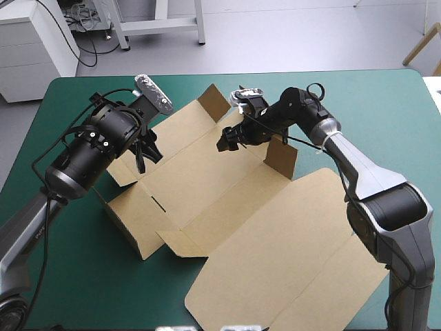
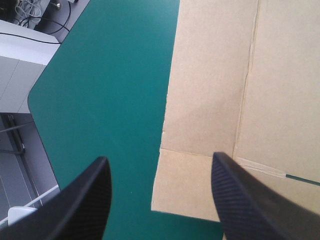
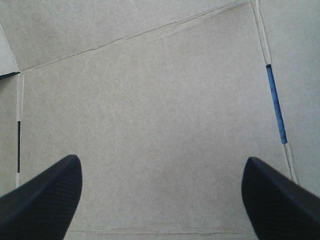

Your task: Fold the box

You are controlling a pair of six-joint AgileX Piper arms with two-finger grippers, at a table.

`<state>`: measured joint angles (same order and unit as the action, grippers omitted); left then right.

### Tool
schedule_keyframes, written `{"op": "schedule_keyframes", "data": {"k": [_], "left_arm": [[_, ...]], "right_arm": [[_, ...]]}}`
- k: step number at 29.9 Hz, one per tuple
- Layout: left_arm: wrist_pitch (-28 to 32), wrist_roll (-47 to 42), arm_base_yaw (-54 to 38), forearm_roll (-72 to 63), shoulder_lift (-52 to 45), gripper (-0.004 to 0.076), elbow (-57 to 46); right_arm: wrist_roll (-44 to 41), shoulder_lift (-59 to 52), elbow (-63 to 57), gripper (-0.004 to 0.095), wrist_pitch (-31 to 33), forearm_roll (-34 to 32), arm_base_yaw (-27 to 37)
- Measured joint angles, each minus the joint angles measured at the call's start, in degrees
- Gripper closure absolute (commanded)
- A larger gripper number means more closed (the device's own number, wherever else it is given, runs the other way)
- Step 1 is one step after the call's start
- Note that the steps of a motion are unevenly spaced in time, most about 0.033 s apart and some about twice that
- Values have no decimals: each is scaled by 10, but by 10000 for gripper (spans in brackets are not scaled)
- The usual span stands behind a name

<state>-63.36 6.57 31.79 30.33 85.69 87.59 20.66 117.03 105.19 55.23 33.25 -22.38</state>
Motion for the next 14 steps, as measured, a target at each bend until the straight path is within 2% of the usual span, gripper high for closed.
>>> {"op": "schedule_keyframes", "data": {"k": [5, 14], "left_arm": [[0, 0, 0, 0, 0, 304, 0], [0, 0, 0, 0, 0, 304, 0]], "right_arm": [[1, 0, 1, 126, 10, -10, 0], [2, 0, 76, 126, 81, -43, 9]]}}
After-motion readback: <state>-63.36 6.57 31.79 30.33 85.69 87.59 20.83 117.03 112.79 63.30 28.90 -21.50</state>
